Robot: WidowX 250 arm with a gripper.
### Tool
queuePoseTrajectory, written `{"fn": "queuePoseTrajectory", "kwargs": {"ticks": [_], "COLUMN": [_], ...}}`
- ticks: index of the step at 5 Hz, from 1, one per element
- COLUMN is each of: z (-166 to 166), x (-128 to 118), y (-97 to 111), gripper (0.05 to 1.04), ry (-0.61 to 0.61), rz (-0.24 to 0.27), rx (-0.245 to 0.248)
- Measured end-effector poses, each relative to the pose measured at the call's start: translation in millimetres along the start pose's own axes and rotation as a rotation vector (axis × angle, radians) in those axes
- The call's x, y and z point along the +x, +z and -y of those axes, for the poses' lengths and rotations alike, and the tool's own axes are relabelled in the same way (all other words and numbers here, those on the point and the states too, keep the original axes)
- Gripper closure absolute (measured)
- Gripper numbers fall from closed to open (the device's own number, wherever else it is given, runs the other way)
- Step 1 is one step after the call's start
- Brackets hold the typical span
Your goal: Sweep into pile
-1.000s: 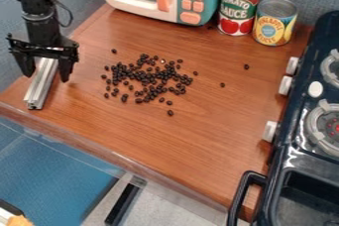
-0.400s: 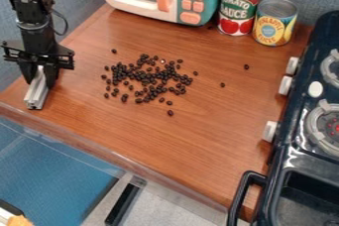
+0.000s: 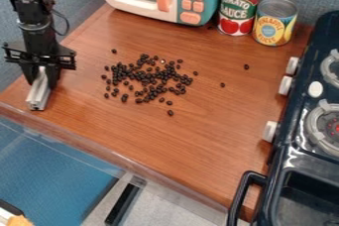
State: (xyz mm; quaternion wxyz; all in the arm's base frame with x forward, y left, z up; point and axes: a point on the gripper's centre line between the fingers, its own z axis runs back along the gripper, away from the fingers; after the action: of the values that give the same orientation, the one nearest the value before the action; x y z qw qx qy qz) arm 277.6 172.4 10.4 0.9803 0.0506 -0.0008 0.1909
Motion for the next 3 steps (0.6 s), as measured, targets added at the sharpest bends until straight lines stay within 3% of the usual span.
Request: {"fn": "queuePoseTrajectory", "kwargs": {"ticks": [1, 3], "z": [30, 65], "x": [-5, -8], "y": [3, 7], "gripper": [0.700, 0.700], "ry": [-0.027, -0.022], "rz": [-0.025, -0.046], "rx": [-0.047, -0.084]}}
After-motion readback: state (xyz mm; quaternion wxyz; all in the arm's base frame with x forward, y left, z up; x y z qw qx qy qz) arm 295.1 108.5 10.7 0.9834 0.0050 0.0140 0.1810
